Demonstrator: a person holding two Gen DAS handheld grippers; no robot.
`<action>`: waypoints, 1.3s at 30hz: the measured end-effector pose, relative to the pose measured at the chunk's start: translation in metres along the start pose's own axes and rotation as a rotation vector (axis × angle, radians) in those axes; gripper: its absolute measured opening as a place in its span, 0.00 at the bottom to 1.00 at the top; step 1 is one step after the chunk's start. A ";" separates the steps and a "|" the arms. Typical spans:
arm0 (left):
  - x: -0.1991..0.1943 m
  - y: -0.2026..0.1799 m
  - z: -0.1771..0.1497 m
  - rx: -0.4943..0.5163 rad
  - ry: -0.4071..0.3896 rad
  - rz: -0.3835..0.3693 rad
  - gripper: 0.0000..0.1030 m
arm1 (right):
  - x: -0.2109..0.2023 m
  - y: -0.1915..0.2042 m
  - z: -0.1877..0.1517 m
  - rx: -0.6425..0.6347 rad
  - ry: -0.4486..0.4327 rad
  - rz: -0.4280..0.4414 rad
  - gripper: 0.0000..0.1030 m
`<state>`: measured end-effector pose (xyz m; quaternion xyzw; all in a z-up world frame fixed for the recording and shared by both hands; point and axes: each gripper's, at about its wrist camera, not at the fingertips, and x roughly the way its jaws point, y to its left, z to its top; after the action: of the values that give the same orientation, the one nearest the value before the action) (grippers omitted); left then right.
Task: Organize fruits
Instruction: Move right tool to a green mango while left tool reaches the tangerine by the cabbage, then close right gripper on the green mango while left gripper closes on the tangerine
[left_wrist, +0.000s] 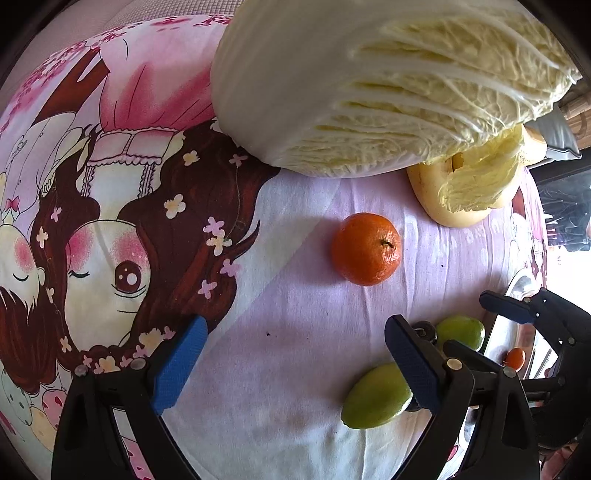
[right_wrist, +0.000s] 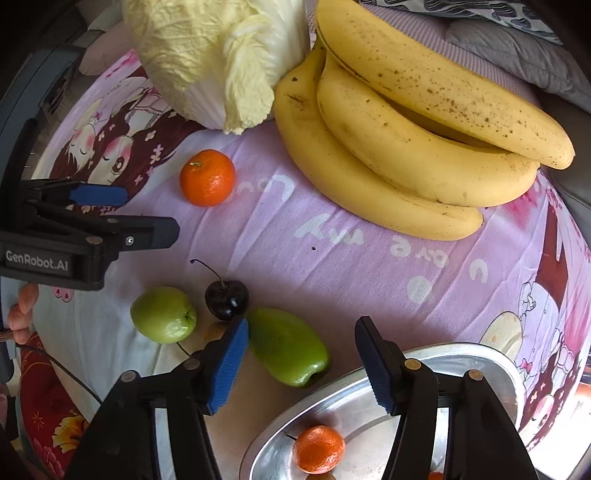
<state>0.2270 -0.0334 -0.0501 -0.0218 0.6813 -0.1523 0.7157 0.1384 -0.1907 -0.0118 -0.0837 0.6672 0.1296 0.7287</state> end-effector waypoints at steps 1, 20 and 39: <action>-0.001 0.001 0.000 -0.006 0.000 -0.002 0.94 | 0.001 0.003 0.000 -0.012 0.004 0.004 0.59; -0.003 -0.014 0.017 -0.018 -0.022 0.000 0.94 | 0.029 0.003 0.006 0.050 -0.012 0.025 0.39; 0.005 -0.046 0.045 -0.055 -0.124 0.008 0.61 | 0.024 0.002 0.004 0.170 -0.098 -0.023 0.39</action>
<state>0.2623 -0.0864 -0.0410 -0.0479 0.6397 -0.1290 0.7562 0.1438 -0.1858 -0.0353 -0.0227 0.6384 0.0683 0.7663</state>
